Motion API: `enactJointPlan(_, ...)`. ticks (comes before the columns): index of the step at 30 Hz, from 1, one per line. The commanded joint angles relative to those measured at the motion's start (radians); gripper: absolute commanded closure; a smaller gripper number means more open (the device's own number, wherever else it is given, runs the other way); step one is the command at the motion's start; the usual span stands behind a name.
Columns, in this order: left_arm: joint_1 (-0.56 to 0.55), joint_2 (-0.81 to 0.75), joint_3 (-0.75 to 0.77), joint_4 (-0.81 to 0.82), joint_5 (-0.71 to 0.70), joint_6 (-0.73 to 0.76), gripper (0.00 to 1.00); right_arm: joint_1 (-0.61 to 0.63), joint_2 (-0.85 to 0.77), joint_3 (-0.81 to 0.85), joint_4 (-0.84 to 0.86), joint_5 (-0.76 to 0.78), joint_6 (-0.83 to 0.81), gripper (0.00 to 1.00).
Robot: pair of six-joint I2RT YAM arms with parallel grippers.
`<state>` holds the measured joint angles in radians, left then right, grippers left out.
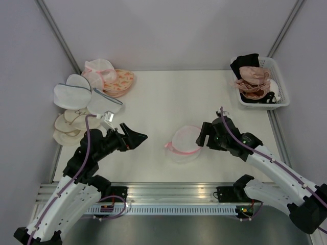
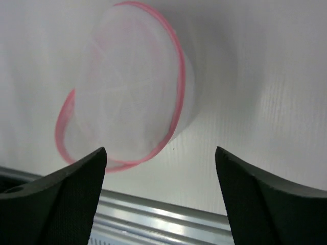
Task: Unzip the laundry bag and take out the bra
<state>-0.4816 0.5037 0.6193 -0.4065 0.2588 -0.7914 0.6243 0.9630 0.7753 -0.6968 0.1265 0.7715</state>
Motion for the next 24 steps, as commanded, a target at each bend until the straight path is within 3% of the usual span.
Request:
enactJointPlan(1, 0.005, 0.007, 0.016, 0.018, -0.01, -0.002, 0.0, 0.002, -0.07, 0.008, 0.022, -0.122, -0.08, 0.02)
enactJointPlan(8, 0.005, 0.027, 0.005, 0.04, 0.011, -0.003, 0.0, 0.002, -0.05, 0.094, 0.035, -0.169, -0.172, 0.02)
enactJointPlan(20, 0.005, 0.045, -0.007, 0.086, 0.077, 0.032, 0.0, 0.002, -0.228, 0.134, 0.245, -0.226, -0.21, 0.02)
enactJointPlan(24, 0.005, 0.058, -0.015, 0.118, 0.108, 0.035, 0.0, 0.002, -0.236, 0.137, 0.238, -0.209, -0.207, 0.02)
